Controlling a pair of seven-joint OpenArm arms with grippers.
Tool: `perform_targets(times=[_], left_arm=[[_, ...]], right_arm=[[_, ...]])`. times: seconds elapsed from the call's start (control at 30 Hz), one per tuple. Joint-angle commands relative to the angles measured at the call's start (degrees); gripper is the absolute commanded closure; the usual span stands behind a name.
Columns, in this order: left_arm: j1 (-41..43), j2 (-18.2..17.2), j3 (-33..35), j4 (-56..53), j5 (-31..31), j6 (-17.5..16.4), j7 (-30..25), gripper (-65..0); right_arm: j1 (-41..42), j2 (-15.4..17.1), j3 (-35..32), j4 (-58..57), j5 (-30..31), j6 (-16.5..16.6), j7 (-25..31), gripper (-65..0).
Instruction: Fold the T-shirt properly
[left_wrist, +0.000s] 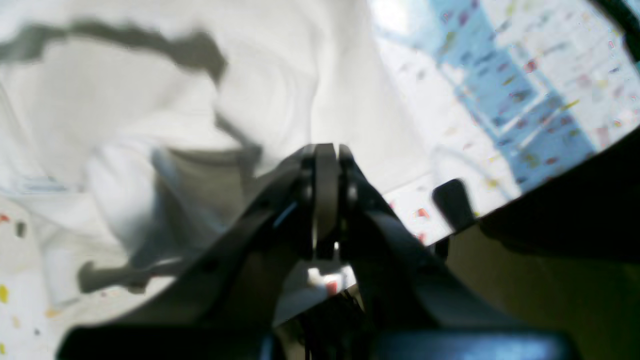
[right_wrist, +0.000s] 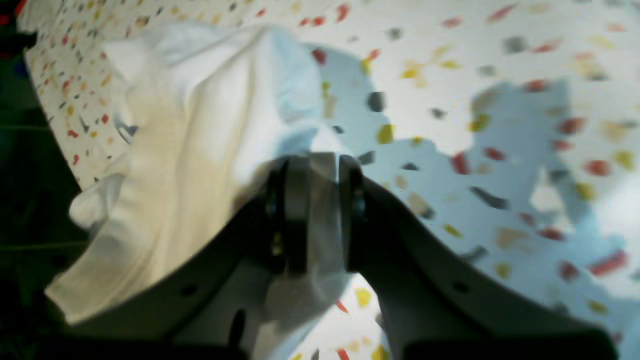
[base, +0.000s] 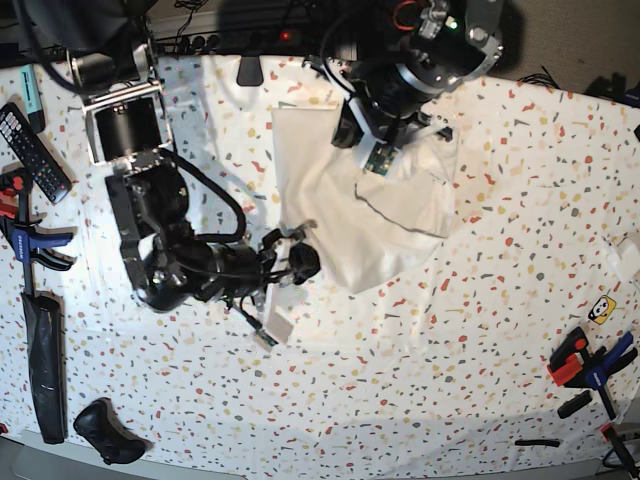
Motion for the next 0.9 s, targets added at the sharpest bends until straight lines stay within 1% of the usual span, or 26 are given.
perform_targets(times=[0.0,0.1,0.2,0.27,0.37,0.43,0.57,0.6,0.7,0.87], left_arm=[[-0.26,0.33,0.13,-0.92,-0.46,-0.04,-2.23,0.0],[-2.01,0.33,0.11,-6.56,-0.46,-0.04,-3.96,0.0],[-4.57,0.33,0.11,-10.93,-0.44,0.11,-3.96,0.0],[-5.9,0.33,0.11,-12.74,-0.44,1.14,-3.96,0.0],[-6.75,0.35,0.11,-13.29,-0.09,1.73,-3.98,0.0],[-6.82,0.35,0.11,-13.29,1.29,1.73,-3.93,0.0],[-6.84,0.33,0.09,-13.29,3.65,1.81,-4.0,0.0],[-7.04,0.33,0.07,-13.29,4.37,2.14,-4.0,0.0],[-7.96,0.31,0.04,-13.29,8.39,4.52,-4.35,0.0],[-11.15,0.33,0.07,-13.31,9.03,4.7,-4.74,0.0]], right_arm=[[3.3,-0.48,0.07,-0.57,-0.09,0.3,2.14,-9.3],[6.29,-3.13,-0.11,-4.63,-2.32,0.3,2.78,-9.3],[8.66,-5.6,-0.11,-7.89,-7.58,0.3,2.58,-9.3],[9.55,-6.86,-0.11,-10.12,-10.38,0.3,2.73,-9.3],[9.62,-7.48,-0.11,-12.83,-10.36,0.3,4.85,-9.3],[9.49,-7.76,-0.13,-14.25,-10.58,0.3,5.77,-9.3],[9.49,-8.24,-0.13,-17.07,-14.6,0.3,5.29,-9.3],[9.49,-8.22,-0.11,-17.53,-14.58,0.3,4.42,-9.3],[9.31,-8.22,-0.11,-17.57,-13.66,0.3,0.39,-9.3],[9.01,-8.24,-0.13,-17.57,-8.02,0.3,-5.05,-9.3]])
